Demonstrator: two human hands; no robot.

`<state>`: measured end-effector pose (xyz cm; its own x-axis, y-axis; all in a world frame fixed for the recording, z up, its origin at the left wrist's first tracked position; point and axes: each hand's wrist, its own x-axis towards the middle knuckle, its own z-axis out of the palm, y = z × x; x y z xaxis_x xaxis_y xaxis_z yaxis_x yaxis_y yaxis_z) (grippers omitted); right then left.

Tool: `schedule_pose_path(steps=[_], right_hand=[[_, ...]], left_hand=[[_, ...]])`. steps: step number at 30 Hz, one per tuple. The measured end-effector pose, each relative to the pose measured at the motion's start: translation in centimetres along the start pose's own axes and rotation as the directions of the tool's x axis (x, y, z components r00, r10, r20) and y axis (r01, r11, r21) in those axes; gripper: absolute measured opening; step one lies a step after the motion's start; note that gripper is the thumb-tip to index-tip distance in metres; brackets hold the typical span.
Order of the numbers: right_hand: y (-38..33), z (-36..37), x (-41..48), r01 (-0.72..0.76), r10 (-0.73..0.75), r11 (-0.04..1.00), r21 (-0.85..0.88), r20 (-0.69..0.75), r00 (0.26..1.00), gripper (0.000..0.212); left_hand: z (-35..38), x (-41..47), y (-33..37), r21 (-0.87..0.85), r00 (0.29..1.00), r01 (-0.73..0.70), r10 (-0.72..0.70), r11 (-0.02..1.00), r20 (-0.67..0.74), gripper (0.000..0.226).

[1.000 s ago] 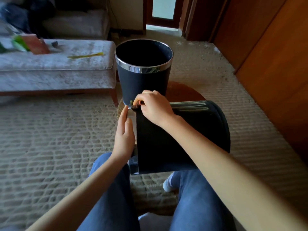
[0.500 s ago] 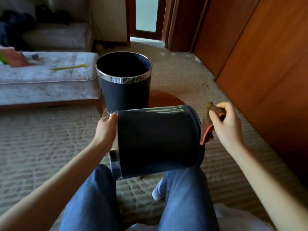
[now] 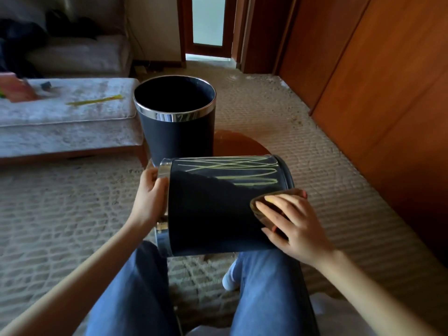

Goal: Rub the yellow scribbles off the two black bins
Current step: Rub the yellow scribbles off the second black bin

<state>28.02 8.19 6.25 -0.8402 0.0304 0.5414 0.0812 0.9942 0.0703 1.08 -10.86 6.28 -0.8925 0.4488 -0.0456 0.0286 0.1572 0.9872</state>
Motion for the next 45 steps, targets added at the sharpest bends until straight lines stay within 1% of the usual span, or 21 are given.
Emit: schedule_pose_path(steps=[2,3,4,6,8,10,12,16,19,22,24,27,28,30,31,33,35,37,39,42,45], right_hand=[[-0.4,0.1,-0.8,-0.005,0.004,1.0,-0.017,-0.036,0.999,0.038],[-0.6,0.2,-1.2,-0.01,0.009,1.0,-0.027,-0.049,0.999,0.036],[-0.8,0.5,-1.5,-0.017,0.014,0.999,-0.032,-0.066,0.998,0.034],[-0.9,0.8,-1.6,-0.033,0.03,0.999,-0.027,-0.1,0.995,0.031],[-0.7,0.8,-0.4,-0.071,0.072,0.997,0.017,-0.134,0.988,0.029],[-0.2,0.7,1.8,-0.126,0.142,0.987,0.095,-0.18,0.973,0.026],[0.6,0.9,3.8,-0.162,0.189,0.976,0.148,-0.194,0.963,0.021],[2.9,1.5,7.1,-0.197,0.219,0.966,0.165,-0.129,0.967,0.019],[4.3,1.8,9.0,-0.252,0.261,0.958,0.14,-0.054,0.964,0.022],[3.4,1.6,8.5,-0.293,0.301,0.951,0.098,-0.08,0.95,0.022],[0.9,1.2,6.0,-0.288,0.301,0.952,0.105,-0.139,0.943,0.024],[-2.5,0.8,0.9,-0.224,0.238,0.97,0.096,-0.18,0.955,0.026],[-2.9,0.8,-0.1,-0.198,0.207,0.978,0.068,-0.182,0.961,0.025],[-2.6,1.0,-0.1,-0.155,0.161,0.987,0.043,-0.18,0.97,0.024],[-2.2,1.1,0.9,-0.15,0.157,0.987,0.051,-0.181,0.971,0.024],[-1.2,1.1,3.8,-0.174,0.184,0.982,0.073,-0.168,0.968,0.026],[0.4,1.2,6.9,-0.209,0.218,0.974,0.091,-0.111,0.97,0.025],[2.2,1.4,9.7,-0.244,0.248,0.964,0.106,-0.022,0.968,0.024],[3.1,1.3,11.2,-0.271,0.269,0.957,0.102,0.039,0.962,0.024],[1.1,0.7,9.3,-0.267,0.271,0.959,0.092,-0.03,0.962,0.023],[-2.5,0.1,4.1,-0.195,0.208,0.972,0.13,-0.097,0.973,0.023]], left_hand=[[-0.2,1.3,0.3,0.037,1.0,-0.005,0.004,0.999,0.025,0.048],[-0.1,1.8,0.4,0.059,0.999,-0.011,0.009,0.998,0.033,0.058],[-0.1,2.0,0.3,0.092,0.999,-0.023,0.019,0.995,0.04,0.062],[0.0,1.7,0.2,0.154,0.998,-0.058,0.051,0.986,0.045,0.057],[0.0,1.3,-0.1,0.191,0.997,-0.083,0.079,0.978,0.026,0.05],[0.0,0.9,-0.2,0.189,0.995,-0.103,0.102,0.976,0.018,0.048],[0.1,0.8,-0.2,0.168,0.994,-0.105,0.103,0.98,0.017,0.048],[-0.1,1.3,0.0,0.149,0.995,-0.101,0.098,0.984,0.028,0.047],[0.0,1.8,0.1,0.123,0.995,-0.093,0.089,0.988,0.037,0.048],[0.1,1.9,0.2,0.077,0.997,-0.058,0.055,0.995,0.049,0.048],[0.1,2.0,0.2,0.037,0.998,-0.024,0.022,0.999,0.06,0.053],[-0.1,2.4,-0.1,0.012,0.998,0.001,-0.002,1.0,0.063,0.071],[-0.2,2.3,-0.2,0.025,0.998,-0.01,0.008,1.0,0.065,0.071],[-0.2,1.7,-0.3,0.058,0.997,-0.05,0.046,0.997,0.063,0.058],[-0.2,1.4,-0.6,0.072,0.996,-0.073,0.069,0.995,0.055,0.051],[-0.3,1.0,-1.0,0.091,0.994,-0.103,0.1,0.991,0.04,0.045],[-0.2,0.9,-0.9,0.092,0.994,-0.106,0.103,0.99,0.032,0.044],[-0.1,0.9,-0.6,0.091,0.996,-0.091,0.088,0.992,0.034,0.044],[0.0,1.3,-0.4,0.09,0.997,-0.073,0.071,0.993,0.03,0.044],[0.3,1.9,0.1,0.085,0.999,-0.048,0.046,0.995,0.027,0.045],[0.4,2.2,0.3,0.089,0.999,-0.035,0.032,0.995,0.031,0.045]])
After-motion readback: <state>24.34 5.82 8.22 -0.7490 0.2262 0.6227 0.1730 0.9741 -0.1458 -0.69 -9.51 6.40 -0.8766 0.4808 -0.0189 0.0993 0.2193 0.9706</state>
